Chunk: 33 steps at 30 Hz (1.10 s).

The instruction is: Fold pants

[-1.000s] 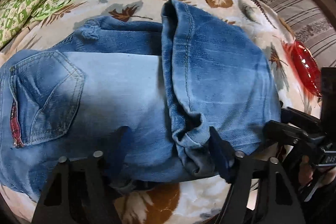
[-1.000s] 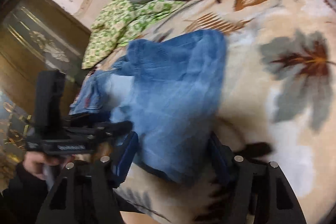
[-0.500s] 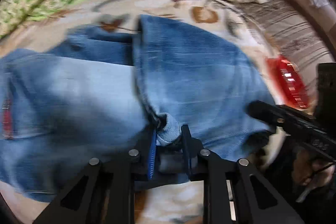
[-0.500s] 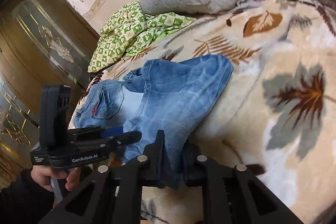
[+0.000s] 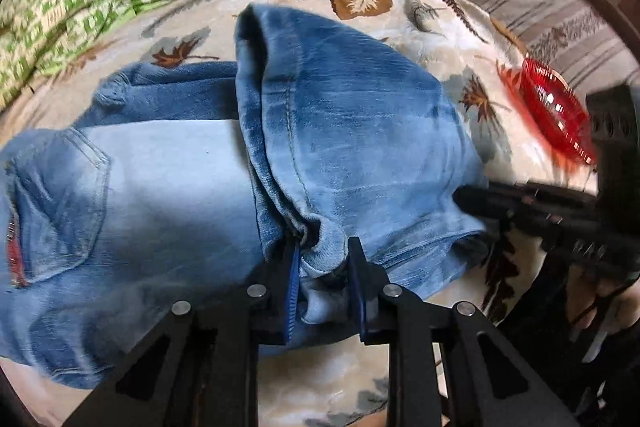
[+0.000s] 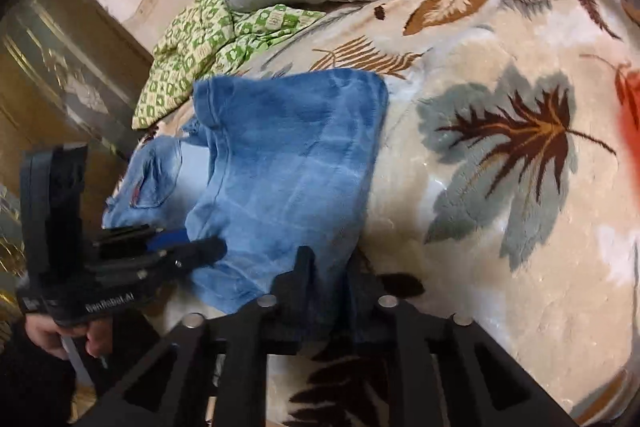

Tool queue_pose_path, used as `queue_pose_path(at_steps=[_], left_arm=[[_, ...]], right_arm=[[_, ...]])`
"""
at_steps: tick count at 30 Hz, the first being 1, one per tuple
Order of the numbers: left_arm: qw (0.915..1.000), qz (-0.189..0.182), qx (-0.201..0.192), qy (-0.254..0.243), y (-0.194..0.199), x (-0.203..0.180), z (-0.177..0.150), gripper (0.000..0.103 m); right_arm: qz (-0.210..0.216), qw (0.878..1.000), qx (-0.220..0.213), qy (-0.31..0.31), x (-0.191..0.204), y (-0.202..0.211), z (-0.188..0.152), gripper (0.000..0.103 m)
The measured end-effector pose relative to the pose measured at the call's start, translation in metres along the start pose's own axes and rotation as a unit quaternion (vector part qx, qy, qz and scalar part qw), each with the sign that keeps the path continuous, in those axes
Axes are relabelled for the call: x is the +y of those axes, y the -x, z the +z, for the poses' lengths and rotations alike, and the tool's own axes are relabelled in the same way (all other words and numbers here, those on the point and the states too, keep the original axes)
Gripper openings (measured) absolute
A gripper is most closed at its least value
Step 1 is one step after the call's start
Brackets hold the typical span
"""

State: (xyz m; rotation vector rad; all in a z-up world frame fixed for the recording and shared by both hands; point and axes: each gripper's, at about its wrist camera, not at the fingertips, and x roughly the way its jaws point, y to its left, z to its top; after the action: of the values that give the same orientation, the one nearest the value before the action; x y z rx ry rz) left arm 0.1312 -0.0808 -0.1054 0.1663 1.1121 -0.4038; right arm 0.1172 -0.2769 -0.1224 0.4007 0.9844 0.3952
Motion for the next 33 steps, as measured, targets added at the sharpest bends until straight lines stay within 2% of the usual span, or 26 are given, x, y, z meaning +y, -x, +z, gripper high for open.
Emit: queue_pose_path(at_steps=[2,4,6,7,8,10,12,15,18,20,24,25,26,27,28,31,33], left_arm=[[1.0000,0.005,-0.003,0.000,0.003,0.006,-0.003,0.027],[0.9999,-0.007,-0.005,0.014,0.008,0.015,-0.004,0.032],[0.9998,-0.008,-0.010,0.018,0.018,0.021,-0.006,0.040],[0.9998,-0.006,-0.011,0.015,0.021,0.021,-0.005,0.050],[0.9998,0.004,-0.014,0.011,0.026,0.023,-0.004,0.064],[0.9991,0.032,-0.026,0.007,0.036,0.027,0.003,0.078],[0.9982,0.042,-0.041,0.013,0.046,0.034,0.017,0.078],[0.9979,0.030,-0.050,0.027,0.050,0.039,0.045,0.082],[0.9974,0.024,-0.058,0.035,0.037,0.036,0.078,0.082],[0.9971,0.022,-0.055,0.048,0.023,0.033,0.094,0.081],[0.9988,0.025,0.002,0.043,-0.021,0.027,0.114,0.081],[0.9988,0.032,0.013,0.034,-0.029,0.026,0.114,0.076],[0.9990,0.034,0.020,0.022,-0.036,0.025,0.112,0.047],[0.9986,0.040,0.032,0.011,-0.043,0.026,0.108,0.030],[0.9980,0.049,0.040,0.007,-0.047,0.028,0.103,0.026],[0.9987,0.034,0.036,-0.011,-0.048,0.039,0.094,0.025],[0.9989,0.009,0.045,0.011,-0.055,0.055,0.093,0.027]], right_arm=[[-0.006,1.000,-0.005,0.003,0.000,0.003,0.001,0.061],[-0.005,1.000,-0.017,0.005,0.004,0.009,0.001,0.073],[-0.009,1.000,-0.026,0.011,0.007,0.014,0.000,0.073],[-0.014,0.999,-0.029,0.014,0.009,0.017,0.001,0.073],[-0.017,0.999,-0.035,0.016,0.009,0.020,0.001,0.074],[-0.020,0.998,-0.048,0.018,0.011,0.026,0.000,0.075],[-0.022,0.998,-0.062,0.014,0.012,0.030,-0.001,0.075],[0.002,0.998,-0.059,-0.007,0.012,0.025,-0.003,0.075],[0.016,0.998,-0.056,-0.002,0.019,0.018,-0.008,0.075],[0.009,0.998,-0.059,0.008,0.025,0.014,-0.010,0.075],[-0.002,0.998,-0.053,0.022,0.033,0.004,-0.014,0.074],[-0.003,0.998,-0.051,0.021,0.033,0.001,-0.015,0.074],[-0.002,0.999,-0.050,0.021,0.033,-0.001,-0.015,0.073],[0.001,0.999,-0.049,0.020,0.033,-0.003,-0.015,0.072],[0.000,0.999,-0.046,0.019,0.033,-0.005,-0.015,0.068],[-0.004,0.999,-0.039,0.020,0.031,-0.010,-0.016,0.063],[-0.006,0.999,-0.038,0.023,0.031,-0.013,-0.016,0.063]])
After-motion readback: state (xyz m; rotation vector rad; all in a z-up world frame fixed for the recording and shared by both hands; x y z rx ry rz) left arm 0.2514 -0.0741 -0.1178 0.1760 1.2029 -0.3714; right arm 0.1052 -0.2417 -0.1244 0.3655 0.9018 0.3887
